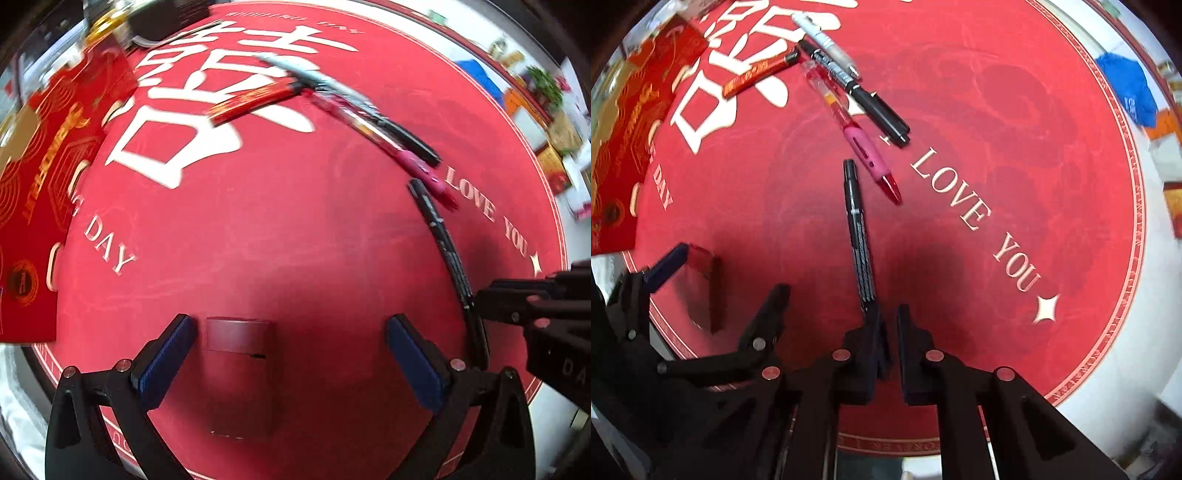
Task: Organize rigid objects
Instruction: 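Move the left tool to the dark-red box while the right tool reaches the black marker, then grasp the dark-red box with the left tool while the right tool grasps the black marker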
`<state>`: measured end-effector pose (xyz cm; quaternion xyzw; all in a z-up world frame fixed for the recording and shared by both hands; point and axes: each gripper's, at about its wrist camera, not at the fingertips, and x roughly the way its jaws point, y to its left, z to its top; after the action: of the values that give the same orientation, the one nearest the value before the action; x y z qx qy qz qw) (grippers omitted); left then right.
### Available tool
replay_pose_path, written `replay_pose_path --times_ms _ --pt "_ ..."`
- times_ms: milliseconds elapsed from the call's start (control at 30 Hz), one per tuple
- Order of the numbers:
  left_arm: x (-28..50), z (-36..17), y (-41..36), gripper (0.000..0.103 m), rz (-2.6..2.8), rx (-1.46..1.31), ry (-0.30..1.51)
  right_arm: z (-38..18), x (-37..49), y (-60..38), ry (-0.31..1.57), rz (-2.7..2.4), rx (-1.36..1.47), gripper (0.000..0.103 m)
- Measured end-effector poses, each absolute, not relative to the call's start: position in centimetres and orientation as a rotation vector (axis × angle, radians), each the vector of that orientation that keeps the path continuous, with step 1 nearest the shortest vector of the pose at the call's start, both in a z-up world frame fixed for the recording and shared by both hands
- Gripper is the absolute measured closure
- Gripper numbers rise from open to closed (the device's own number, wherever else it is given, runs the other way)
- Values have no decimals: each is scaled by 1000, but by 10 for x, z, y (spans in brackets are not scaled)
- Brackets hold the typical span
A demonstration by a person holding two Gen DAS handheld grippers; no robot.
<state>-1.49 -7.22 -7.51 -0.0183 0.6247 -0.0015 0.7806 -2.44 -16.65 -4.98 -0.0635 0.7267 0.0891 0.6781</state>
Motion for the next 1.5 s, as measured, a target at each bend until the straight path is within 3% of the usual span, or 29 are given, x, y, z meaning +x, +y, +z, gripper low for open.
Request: replay_pose_path --times_ms 233,267,300,367,533,600,800,867,933,967,1033,1133,1167,1200,1333,1500 --pt "-29 -80 -43 0 19 -51 1363 -52 -22 -141 1619 261 -150 92" --pt "-38 -82 -42 0 29 -50 1368 -50 -24 -137 1617 264 -143 87" --pt "-49 -85 -37 0 39 -53 1368 -48 -23 -138 1616 265 -142 64" --pt "-74 -83 -37 0 48 -66 1365 -42 -24 -143 1577 272 -148 33" --pt "-78 -86 -41 0 31 -64 1348 -53 -31 -130 1586 285 -210 33" --pt "-79 -89 -40 0 33 -66 1337 -60 -35 -122 1607 272 -207 44" --pt "-90 -88 -42 0 15 -52 1331 -67 -46 -106 1604 280 -255 45" --pt "-87 -88 -41 0 5 -46 1336 -72 -47 -90 1596 269 -294 55" --pt "-91 -90 -49 0 -16 -30 1339 -65 -48 -81 1597 250 -326 71" --pt "-81 -79 -55 1 -26 -22 1343 -65 -47 -81 1605 253 -325 88" --pt "-75 -69 -63 3 -39 -11 1359 -65 -43 -88 1641 264 -298 93" --pt "-65 -62 -73 27 -89 29 1354 -57 -32 -106 1635 262 -287 93" --pt "-67 -57 -75 48 -114 46 1350 -52 -30 -105 1635 263 -266 93" --pt "-64 -55 -78 59 -151 50 1356 -48 -30 -107 1635 261 -240 93" --pt "-56 -51 -59 61 -188 -90 1442 -39 -28 -111 1634 250 -195 93" --pt "-48 -35 -29 62 -142 -129 1425 -17 -28 -131 1645 235 -95 93"
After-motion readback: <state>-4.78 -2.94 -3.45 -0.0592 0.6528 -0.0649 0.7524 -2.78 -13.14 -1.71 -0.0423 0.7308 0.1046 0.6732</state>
